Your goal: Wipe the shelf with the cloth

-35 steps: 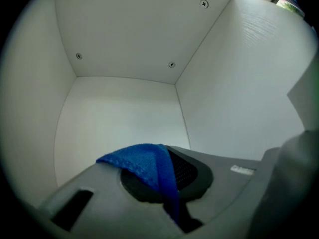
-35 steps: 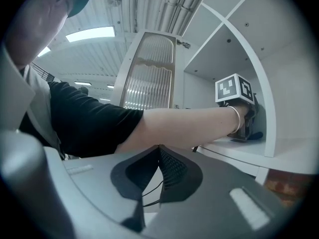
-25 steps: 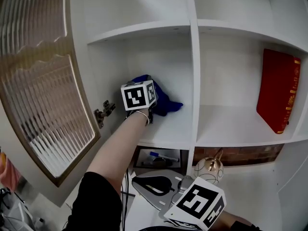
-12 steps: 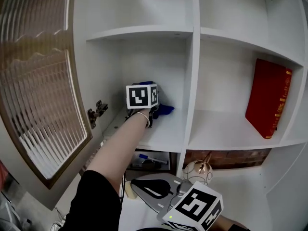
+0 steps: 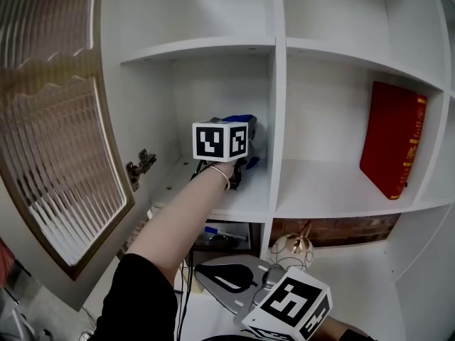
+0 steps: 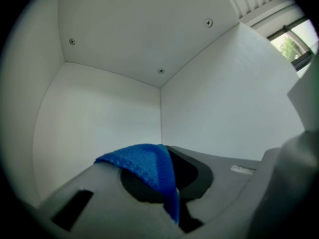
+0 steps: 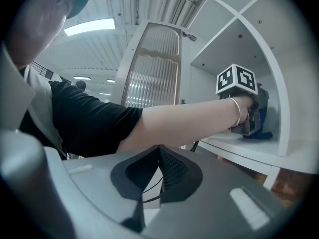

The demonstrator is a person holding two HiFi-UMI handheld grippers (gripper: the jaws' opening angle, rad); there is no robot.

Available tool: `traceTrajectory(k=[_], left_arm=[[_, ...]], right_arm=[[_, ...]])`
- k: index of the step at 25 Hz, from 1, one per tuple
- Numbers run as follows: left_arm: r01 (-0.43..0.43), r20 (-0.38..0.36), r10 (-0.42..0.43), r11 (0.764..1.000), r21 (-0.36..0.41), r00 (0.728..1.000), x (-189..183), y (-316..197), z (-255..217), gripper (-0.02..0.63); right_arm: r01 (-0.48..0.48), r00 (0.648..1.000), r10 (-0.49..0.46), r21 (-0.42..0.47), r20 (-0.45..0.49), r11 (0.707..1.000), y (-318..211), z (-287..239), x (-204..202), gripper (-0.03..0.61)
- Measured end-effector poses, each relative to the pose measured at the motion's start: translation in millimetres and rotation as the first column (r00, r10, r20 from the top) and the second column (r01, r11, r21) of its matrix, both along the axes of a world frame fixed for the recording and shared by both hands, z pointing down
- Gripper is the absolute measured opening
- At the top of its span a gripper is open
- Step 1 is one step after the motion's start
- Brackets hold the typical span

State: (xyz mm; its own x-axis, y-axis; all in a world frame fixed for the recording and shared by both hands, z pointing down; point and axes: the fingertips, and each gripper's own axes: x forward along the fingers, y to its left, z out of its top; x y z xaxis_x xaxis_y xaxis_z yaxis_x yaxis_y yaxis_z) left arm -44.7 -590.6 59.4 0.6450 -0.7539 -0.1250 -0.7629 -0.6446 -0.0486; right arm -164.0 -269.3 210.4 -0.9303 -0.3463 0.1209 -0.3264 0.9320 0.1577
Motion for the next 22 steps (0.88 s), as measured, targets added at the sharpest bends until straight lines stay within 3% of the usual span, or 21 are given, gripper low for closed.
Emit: traceTrajectory(k=[5,7,9,11,13,17,19,22], left_arm=[[-0.162,-0.083,0.163,0.986,0.026,0.983,7,35,-20,0.006],[-0.187,-0.118,0.191,0.981,0.044,0.975,-3,42,-29,0.006],[-0.095,-0.092,0.1,0.994,0.056,0.991,-26,32,-32,0.006],[0.076,-0.035,-0.074,0.996,0.037,0.997,-59,10,-22,0.006],[0.217,0.013,-0.216,0.976,-0.009,0.976,-88,-12,-6,0.006],[0.388,0.09,-0.38,0.917,-0.096,0.92,-130,-44,27,0.005],[0.404,0.118,-0.389,0.903,-0.146,0.913,-135,-55,41,0.005],[0.299,0.145,-0.272,0.927,-0.225,0.951,-106,-64,59,0.005]], right_arm=[[0.046,0.999,-0.046,0.006,-0.02,0.999,10,1,-14,0.003],[0.063,0.998,-0.063,0.006,-0.028,0.998,14,2,-20,0.003],[0.077,0.997,-0.077,0.004,-0.033,0.997,16,3,-24,0.003],[0.085,0.996,-0.084,0.003,-0.033,0.996,17,5,-25,0.004],[0.084,0.996,-0.084,0.001,-0.028,0.996,16,5,-23,0.003],[0.07,0.997,-0.07,-0.003,-0.014,0.998,9,6,-14,0.003],[0.055,0.998,-0.055,-0.009,-0.001,0.998,3,6,-6,0.003],[0.033,0.999,-0.033,-0.023,0.012,0.999,-6,8,3,0.004]])
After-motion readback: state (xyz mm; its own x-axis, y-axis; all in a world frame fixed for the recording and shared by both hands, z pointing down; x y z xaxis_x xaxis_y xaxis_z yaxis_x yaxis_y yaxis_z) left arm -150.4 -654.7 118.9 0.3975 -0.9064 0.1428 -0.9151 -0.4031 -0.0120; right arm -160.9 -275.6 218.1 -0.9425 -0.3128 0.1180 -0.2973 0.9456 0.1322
